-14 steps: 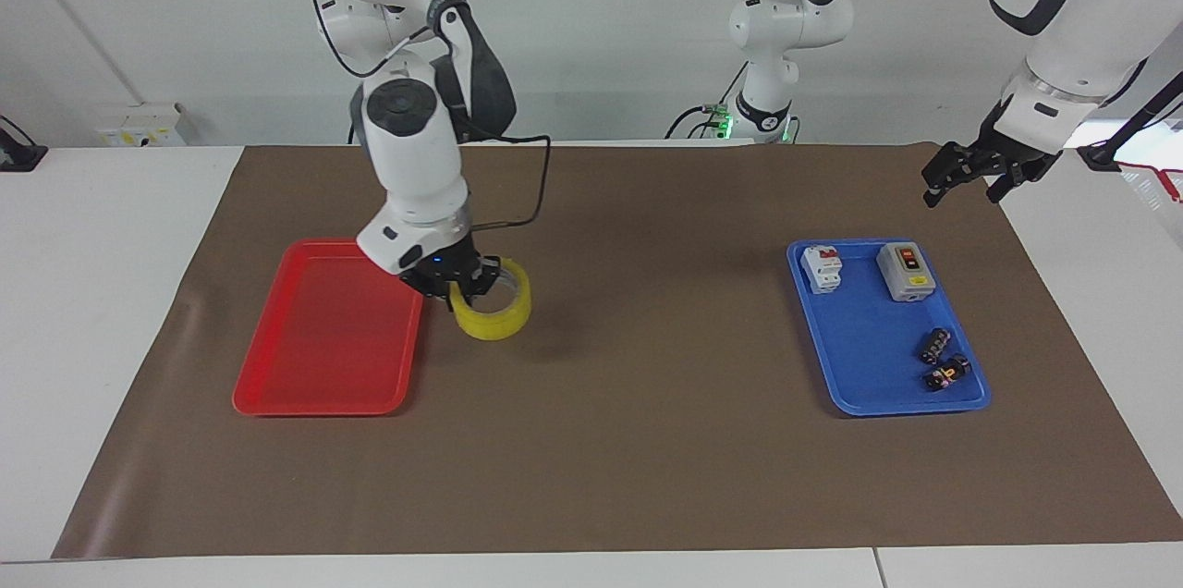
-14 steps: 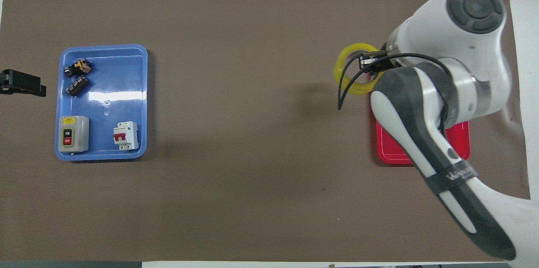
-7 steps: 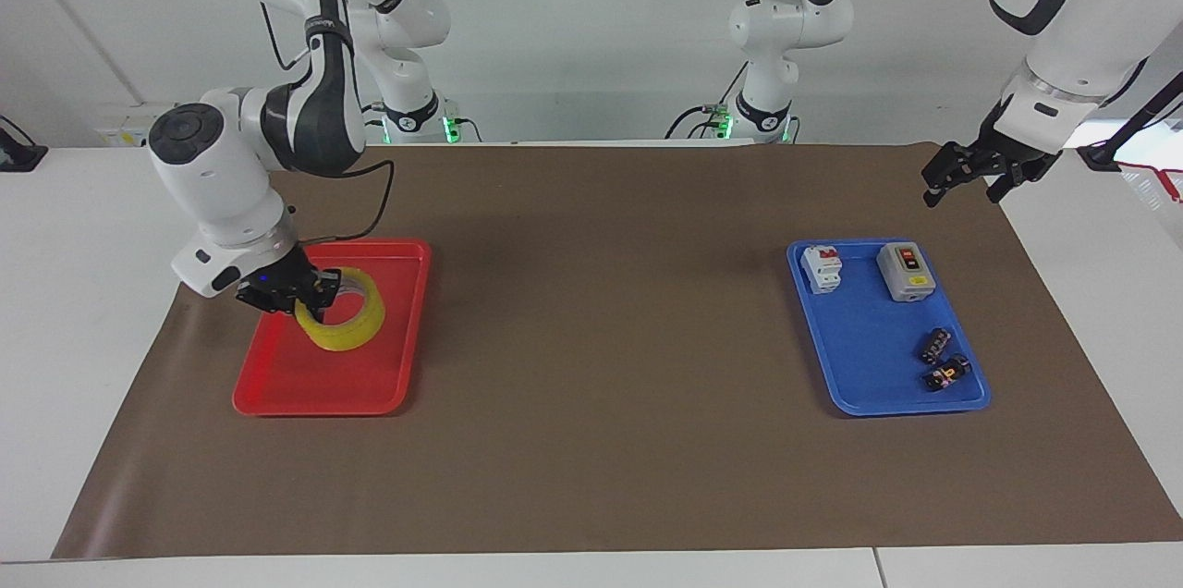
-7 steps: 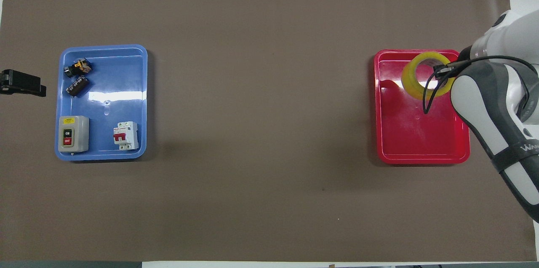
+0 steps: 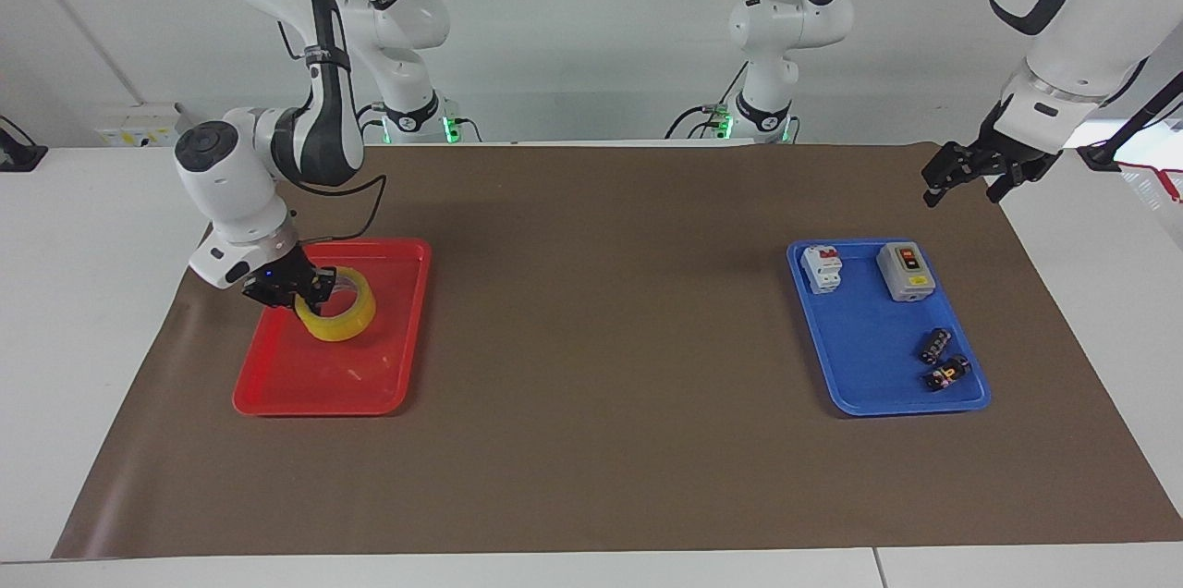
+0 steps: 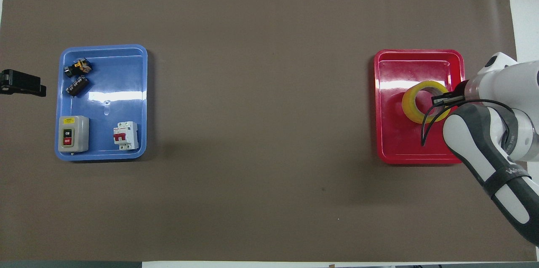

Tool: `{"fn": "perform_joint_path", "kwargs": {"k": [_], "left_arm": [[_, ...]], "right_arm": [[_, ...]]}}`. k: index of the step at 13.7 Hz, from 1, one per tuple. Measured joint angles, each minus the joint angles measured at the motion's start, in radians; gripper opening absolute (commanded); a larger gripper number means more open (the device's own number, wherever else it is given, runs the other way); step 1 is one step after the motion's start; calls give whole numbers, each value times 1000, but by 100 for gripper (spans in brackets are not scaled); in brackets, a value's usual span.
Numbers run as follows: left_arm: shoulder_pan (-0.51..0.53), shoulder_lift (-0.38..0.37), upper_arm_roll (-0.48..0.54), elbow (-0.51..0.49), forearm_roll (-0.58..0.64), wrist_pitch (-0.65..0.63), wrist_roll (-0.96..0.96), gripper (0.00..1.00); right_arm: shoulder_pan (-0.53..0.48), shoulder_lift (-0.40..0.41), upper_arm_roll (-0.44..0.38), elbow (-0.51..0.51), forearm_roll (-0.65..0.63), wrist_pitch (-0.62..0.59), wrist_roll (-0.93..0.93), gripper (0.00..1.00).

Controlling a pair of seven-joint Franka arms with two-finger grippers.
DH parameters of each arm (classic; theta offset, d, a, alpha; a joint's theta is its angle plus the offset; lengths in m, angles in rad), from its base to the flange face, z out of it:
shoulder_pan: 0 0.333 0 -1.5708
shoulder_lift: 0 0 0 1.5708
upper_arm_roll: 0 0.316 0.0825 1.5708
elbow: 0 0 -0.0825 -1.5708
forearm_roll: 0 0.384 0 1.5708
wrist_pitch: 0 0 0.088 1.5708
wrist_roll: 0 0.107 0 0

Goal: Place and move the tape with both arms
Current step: 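Lower the tape into the red tray and open the right gripper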

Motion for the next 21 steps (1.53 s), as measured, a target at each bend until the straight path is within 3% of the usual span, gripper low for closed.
{"fn": "perform_joint_path", "kwargs": {"k": [9, 10, 11, 17, 21], "left_arm": [[0, 0, 0, 0, 0, 0, 0, 100], [0, 0, 0, 0, 0, 0, 0, 100], [0, 0, 0, 0, 0, 0, 0, 100], [0, 0, 0, 0, 0, 0, 0, 100], [0, 0, 0, 0, 0, 0, 0, 100]], "right_arm": [[-15, 25, 0, -63, 0, 83, 0, 0], [-17, 30, 0, -63, 0, 87, 0, 54], [-18, 35, 0, -63, 0, 92, 0, 100], [-17, 29, 6, -7, 2, 86, 54, 100], [54, -10, 17, 177, 0, -190, 286, 100]]}}
